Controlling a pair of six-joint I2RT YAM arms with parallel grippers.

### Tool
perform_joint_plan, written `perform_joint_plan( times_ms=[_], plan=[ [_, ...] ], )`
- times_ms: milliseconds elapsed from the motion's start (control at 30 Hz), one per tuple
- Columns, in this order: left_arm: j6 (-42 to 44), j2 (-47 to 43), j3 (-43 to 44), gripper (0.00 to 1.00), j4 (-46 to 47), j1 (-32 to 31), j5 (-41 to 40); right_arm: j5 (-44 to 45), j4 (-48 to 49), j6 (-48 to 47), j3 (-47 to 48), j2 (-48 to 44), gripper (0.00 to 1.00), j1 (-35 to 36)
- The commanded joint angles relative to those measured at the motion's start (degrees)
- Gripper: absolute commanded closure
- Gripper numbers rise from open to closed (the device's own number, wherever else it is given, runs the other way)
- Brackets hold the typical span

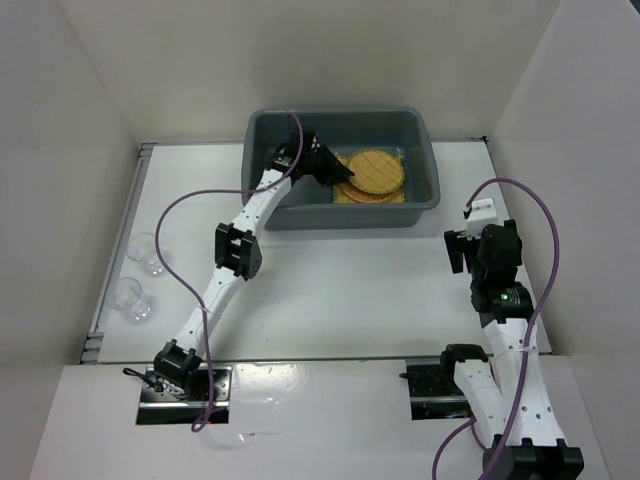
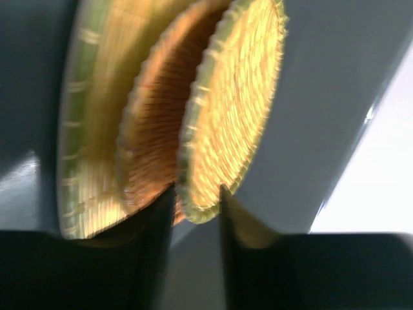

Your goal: Place the mixed dishes into the plastic bin

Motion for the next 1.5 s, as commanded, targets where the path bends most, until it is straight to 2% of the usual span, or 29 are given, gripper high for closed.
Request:
perform_joint_plan(
  times_ms=[0, 33, 100, 167, 267, 300, 333, 367, 400, 433, 467, 533, 567, 633, 667, 700, 733, 767, 800, 833, 900, 933, 967, 1067, 1167, 1300, 1467],
  plan=[
    [2.4, -2.9, 2.7, 0.58, -2.8, 0.4, -1.9, 0.9, 3.1, -0.8, -0.3, 0.4, 0.02, 1.4],
    [3.1, -3.8, 2.7, 0.44, -4.5, 0.4, -2.9, 0.9, 3.1, -0.8, -0.3, 0.4, 0.02, 2.0],
    [4.7, -7.0, 2.7, 0.33, -6.2, 0.4, -6.7, 0.9, 3.1, -0.8, -0.3, 0.4, 0.02, 2.0],
    [6.6, -10.8, 2.7, 0.26, -10.8, 0.9, -10.0, 0.9, 3.1, -0.8, -0.3, 0.4, 0.02, 2.0],
    [10.7, -17.4, 2.7, 0.25, -18.9, 2.3, -19.4, 0.3, 3.1, -0.8, -0.3, 0.4, 0.02, 2.0],
    [12.9, -19.8, 2.7, 0.25, -20.8, 2.3, -23.5, 0.3, 3.1, -0.8, -0.3, 0.4, 0.02, 2.6],
    [16.0, -24.8, 2.7, 0.24, -23.8, 2.3, -34.1, 0.3, 3.1, -0.8, -0.3, 0.4, 0.02, 2.6],
    [24.1, -27.3, 2.7, 0.17, -25.0, 0.5, -40.7, 0.3, 3.1, -0.8, -0.3, -0.2, 0.02, 2.6],
    [28.7, -29.5, 2.7, 0.12, -27.2, -0.5, -47.2, 0.3, 3.1, -0.8, -0.3, -0.2, 0.02, 2.6],
    [34.2, -32.7, 2.7, 0.04, -29.0, -1.0, -58.5, 0.3, 3.1, -0.8, -0.3, -0.2, 0.02, 3.1],
    [34.8, -33.6, 2.7, 0.0, -31.3, -0.4, -62.1, 0.3, 3.1, -0.8, -0.8, -0.2, 0.02, 3.1],
    [35.0, -34.8, 2.7, 0.0, -39.6, 2.9, -62.9, 0.3, 3.1, -0.8, -0.8, 0.4, 0.02, 4.4],
    [35.0, -39.5, -7.7, 0.0, -39.6, 6.6, -61.9, 0.3, 3.1, -0.8, -0.8, 0.4, 0.02, 4.4],
    [31.1, -44.3, -18.6, 0.0, -39.6, 9.7, -63.7, 0.3, 3.1, -0.8, -0.8, 0.9, 0.02, 6.4],
    [28.0, -48.4, -23.2, 0.0, -39.6, 11.7, -65.8, 0.3, 3.1, -0.8, -0.8, 0.9, 0.02, 7.0],
    [26.5, -50.1, -31.4, 0.0, -39.6, 12.5, -70.0, 0.3, 3.1, -0.8, -0.8, 0.9, 0.02, 7.0],
    [25.5, -51.5, -34.6, 0.0, -39.6, 13.4, -71.5, 0.3, 3.1, -0.8, -0.8, 1.4, 0.02, 7.7],
    [23.6, -54.0, -37.6, 0.0, -39.6, 15.1, -72.5, 0.3, 3.1, -0.8, -0.8, 1.4, 0.02, 7.7],
    [21.8, -55.4, -45.1, 0.0, -39.6, 16.3, -73.4, 0.3, 3.1, -0.8, -0.8, 1.4, 0.02, 7.7],
    [19.7, -56.7, -49.1, 0.0, -39.6, 17.9, -72.3, 0.3, 3.1, -0.8, -0.8, 1.4, 0.02, 8.2],
    [16.0, -60.4, -57.6, 0.0, -37.2, 24.9, -67.8, 0.3, 3.1, -0.8, -0.8, 1.4, 0.02, 8.2],
    [16.5, -63.1, -66.4, 0.0, -32.5, 27.4, -61.8, 0.3, 3.1, -0.8, -0.8, 1.4, 0.02, 8.2],
    [19.0, -64.7, -70.4, 0.0, -29.5, 31.1, -59.6, 0.3, 3.1, -0.8, -0.8, 1.4, 0.02, 8.2],
    [23.0, -72.4, -84.0, 0.0, -17.7, 33.0, -58.1, 0.3, 3.1, -0.8, -0.8, 1.4, 0.02, 8.2],
    [23.0, -73.4, -86.7, 0.0, -15.2, 36.4, -55.0, 0.3, 3.1, -0.8, -0.8, 2.0, 0.02, 8.2],
    [25.4, -69.7, -86.7, 0.0, -15.2, 38.4, -53.3, 0.3, 2.6, -0.8, -0.8, 2.6, 0.02, 8.2],
    [26.5, -68.7, -91.7, 0.0, -10.8, 40.6, -50.7, 0.3, 2.6, -0.8, -0.8, 3.1, 0.02, 8.2]
  ],
)
